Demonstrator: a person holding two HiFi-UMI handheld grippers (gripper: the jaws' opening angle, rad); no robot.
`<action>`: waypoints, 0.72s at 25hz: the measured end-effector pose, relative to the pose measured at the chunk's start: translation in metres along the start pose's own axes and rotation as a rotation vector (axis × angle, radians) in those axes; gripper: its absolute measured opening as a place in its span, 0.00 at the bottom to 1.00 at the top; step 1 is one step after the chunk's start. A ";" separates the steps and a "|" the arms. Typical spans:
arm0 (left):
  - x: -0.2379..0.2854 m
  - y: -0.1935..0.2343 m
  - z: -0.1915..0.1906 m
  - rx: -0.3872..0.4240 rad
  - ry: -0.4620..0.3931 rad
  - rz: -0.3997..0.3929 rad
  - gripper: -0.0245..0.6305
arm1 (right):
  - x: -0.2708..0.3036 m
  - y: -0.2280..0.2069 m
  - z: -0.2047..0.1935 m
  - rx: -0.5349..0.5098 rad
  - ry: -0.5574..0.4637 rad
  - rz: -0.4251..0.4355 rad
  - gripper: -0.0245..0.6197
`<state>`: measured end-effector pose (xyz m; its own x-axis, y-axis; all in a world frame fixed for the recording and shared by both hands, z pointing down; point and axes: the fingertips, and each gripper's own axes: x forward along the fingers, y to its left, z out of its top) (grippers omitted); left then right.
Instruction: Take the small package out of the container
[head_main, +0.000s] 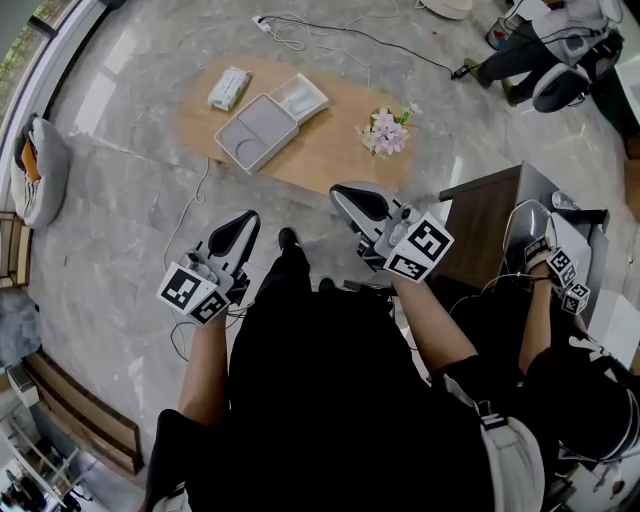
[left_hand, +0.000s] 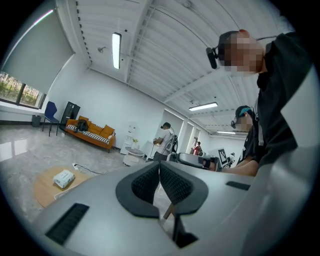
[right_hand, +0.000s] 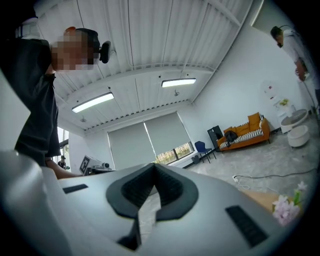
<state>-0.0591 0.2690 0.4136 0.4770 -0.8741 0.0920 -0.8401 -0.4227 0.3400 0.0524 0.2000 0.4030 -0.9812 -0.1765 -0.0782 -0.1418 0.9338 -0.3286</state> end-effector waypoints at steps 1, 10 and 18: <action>0.005 0.010 0.002 -0.005 -0.003 -0.003 0.07 | 0.008 -0.007 0.000 0.002 0.003 -0.002 0.06; 0.054 0.102 0.039 -0.030 -0.006 -0.090 0.07 | 0.072 -0.068 0.030 -0.052 0.043 -0.087 0.06; 0.106 0.163 0.044 -0.056 0.069 -0.196 0.07 | 0.106 -0.119 0.039 -0.064 0.054 -0.184 0.06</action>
<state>-0.1570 0.0966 0.4376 0.6483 -0.7569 0.0823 -0.7146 -0.5677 0.4087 -0.0297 0.0580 0.3975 -0.9432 -0.3310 0.0292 -0.3261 0.9055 -0.2716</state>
